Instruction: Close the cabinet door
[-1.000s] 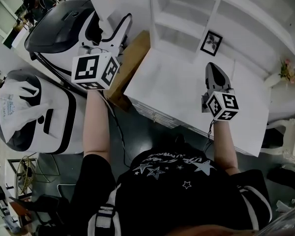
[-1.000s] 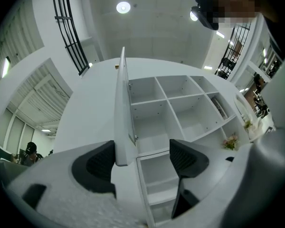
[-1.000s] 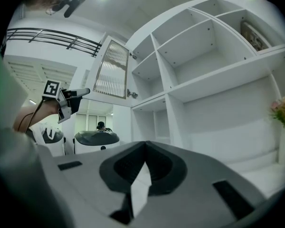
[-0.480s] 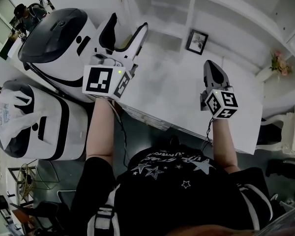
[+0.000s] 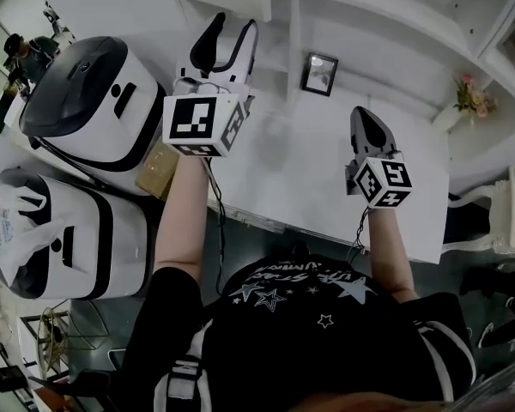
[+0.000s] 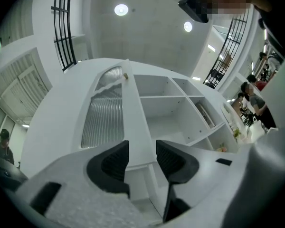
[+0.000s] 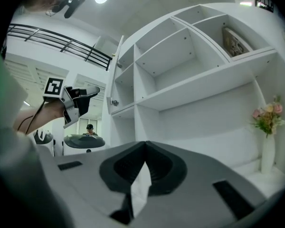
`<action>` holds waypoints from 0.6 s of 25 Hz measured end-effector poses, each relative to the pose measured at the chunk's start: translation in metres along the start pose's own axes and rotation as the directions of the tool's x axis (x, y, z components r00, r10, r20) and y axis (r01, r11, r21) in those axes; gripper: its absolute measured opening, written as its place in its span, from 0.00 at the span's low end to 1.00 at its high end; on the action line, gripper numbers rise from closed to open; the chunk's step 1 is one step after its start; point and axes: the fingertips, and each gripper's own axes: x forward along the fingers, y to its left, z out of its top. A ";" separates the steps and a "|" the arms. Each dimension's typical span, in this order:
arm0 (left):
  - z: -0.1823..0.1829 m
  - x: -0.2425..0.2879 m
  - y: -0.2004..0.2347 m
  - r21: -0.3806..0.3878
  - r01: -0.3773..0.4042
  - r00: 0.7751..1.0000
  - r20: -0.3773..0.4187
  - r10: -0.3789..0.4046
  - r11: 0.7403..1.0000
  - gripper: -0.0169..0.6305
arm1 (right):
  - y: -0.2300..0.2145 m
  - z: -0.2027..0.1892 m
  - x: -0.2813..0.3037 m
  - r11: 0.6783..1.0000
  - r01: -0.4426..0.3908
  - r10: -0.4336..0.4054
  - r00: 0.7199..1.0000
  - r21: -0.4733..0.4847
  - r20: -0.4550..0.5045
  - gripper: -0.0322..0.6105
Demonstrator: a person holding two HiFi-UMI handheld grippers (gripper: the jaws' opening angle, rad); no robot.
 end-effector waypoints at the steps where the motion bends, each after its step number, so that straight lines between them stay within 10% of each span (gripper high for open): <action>1: -0.003 0.005 -0.001 -0.004 0.001 1.000 -0.006 -0.001 1.000 0.31 | -0.004 0.000 -0.001 1.000 0.004 -0.004 1.000 0.000 0.000 0.06; 15: -0.023 0.052 -0.017 0.039 -0.005 0.999 -0.051 0.007 0.999 0.21 | -0.041 0.003 0.002 1.000 0.029 -0.029 1.000 0.007 0.013 0.06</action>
